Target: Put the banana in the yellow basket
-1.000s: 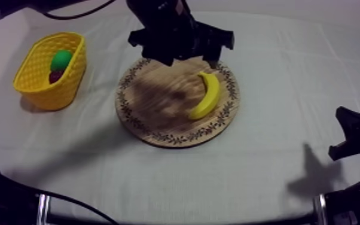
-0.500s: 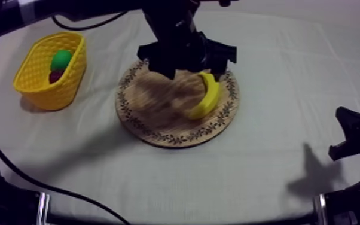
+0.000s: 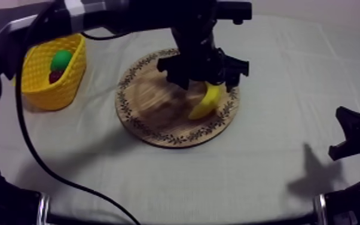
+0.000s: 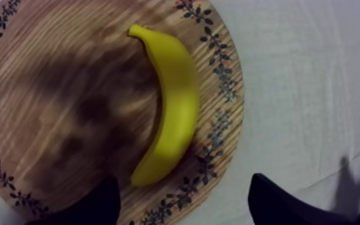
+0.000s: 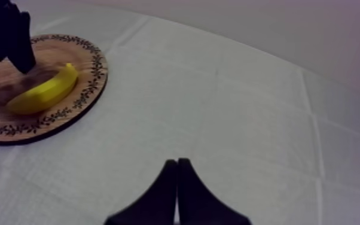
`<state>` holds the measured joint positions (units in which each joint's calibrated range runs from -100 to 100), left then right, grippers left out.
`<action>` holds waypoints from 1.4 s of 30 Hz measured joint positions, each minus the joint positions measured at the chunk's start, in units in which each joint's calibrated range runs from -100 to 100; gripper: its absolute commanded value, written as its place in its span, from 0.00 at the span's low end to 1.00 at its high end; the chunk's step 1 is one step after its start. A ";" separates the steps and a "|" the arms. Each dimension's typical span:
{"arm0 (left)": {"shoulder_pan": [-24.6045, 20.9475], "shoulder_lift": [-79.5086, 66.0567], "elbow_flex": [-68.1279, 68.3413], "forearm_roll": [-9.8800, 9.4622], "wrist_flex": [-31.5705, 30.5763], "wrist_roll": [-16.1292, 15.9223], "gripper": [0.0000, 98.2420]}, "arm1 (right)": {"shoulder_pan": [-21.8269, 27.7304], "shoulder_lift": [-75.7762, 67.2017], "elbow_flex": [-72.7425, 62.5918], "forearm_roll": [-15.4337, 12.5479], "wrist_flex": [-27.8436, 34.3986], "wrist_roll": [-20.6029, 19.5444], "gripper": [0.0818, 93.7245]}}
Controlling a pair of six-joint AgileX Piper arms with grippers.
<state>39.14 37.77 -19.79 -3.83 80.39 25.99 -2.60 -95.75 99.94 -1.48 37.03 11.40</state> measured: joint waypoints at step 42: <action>-2.76 17.87 -18.81 -0.42 6.83 -6.18 0.77 | 0.00 0.00 0.00 0.00 0.00 -0.03 0.00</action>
<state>36.38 55.64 -38.60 -4.25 87.22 19.81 -2.60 -95.75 99.94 -1.48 37.03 11.37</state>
